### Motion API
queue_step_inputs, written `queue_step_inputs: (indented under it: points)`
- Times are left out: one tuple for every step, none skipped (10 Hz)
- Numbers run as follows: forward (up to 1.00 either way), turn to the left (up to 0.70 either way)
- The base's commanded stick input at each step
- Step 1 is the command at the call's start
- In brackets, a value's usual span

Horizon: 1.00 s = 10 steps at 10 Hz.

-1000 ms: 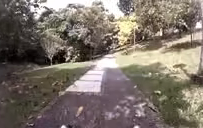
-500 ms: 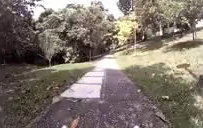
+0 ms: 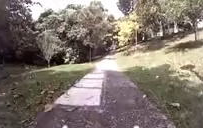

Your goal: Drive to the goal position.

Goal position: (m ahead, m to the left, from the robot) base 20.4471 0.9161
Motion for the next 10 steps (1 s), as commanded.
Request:
queue_step_inputs:
  points:
    - [0.45,-0.27]
    - [0.45,-0.27]
    - [0.45,-0.27]
    - [0.45,-0.27]
    - [0.45,-0.27]
    - [0.45,-0.27]
    - [0.45,-0.27]
    - [0.45,-0.27]
    - [0.45,-0.27]
    - [0.45,-0.08]
